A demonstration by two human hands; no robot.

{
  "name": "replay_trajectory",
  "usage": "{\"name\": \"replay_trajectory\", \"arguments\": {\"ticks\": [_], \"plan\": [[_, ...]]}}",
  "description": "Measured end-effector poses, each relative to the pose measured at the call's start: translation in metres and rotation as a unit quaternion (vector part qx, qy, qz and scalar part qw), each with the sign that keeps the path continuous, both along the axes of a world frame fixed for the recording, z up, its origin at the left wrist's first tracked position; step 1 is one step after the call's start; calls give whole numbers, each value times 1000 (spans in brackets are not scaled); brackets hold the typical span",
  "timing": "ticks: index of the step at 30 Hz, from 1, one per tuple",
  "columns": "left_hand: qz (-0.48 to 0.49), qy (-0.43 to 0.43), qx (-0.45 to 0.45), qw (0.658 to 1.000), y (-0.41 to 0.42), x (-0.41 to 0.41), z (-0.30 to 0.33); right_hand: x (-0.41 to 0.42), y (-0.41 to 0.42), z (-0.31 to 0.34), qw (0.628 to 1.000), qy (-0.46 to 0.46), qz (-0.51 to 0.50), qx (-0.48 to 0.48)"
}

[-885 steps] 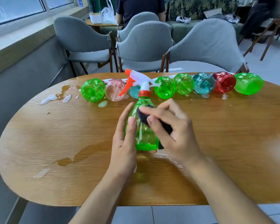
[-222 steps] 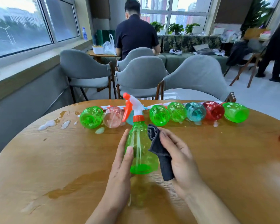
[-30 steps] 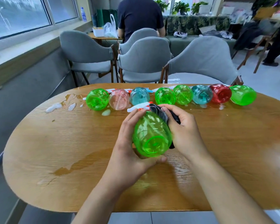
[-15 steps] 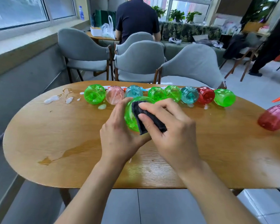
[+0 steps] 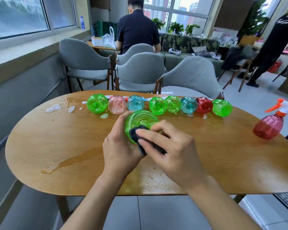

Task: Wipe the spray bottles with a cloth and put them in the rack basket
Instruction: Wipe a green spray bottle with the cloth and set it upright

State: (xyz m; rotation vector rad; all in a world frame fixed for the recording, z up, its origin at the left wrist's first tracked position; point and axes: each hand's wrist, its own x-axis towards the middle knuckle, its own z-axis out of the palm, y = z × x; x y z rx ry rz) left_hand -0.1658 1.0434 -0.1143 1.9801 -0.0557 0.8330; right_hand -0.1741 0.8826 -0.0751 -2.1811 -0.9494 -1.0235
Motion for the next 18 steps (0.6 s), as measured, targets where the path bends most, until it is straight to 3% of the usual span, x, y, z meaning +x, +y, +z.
{"name": "replay_trajectory", "arguments": {"ticks": [5,10,15,18], "plan": [[6,13,37,999,-1,2,-5,15,-12,10,994,0,-74,80],[-6,2,-4,1000,2,1,-2,2,10,0,1000,-2,-3,3],[6,12,21,1000,-1,0,0,14,-7,8,996,-4,-56,66],[-9,11,11,1000,-1,-1,-1,10,10,7,999,-16,-25,29]]}}
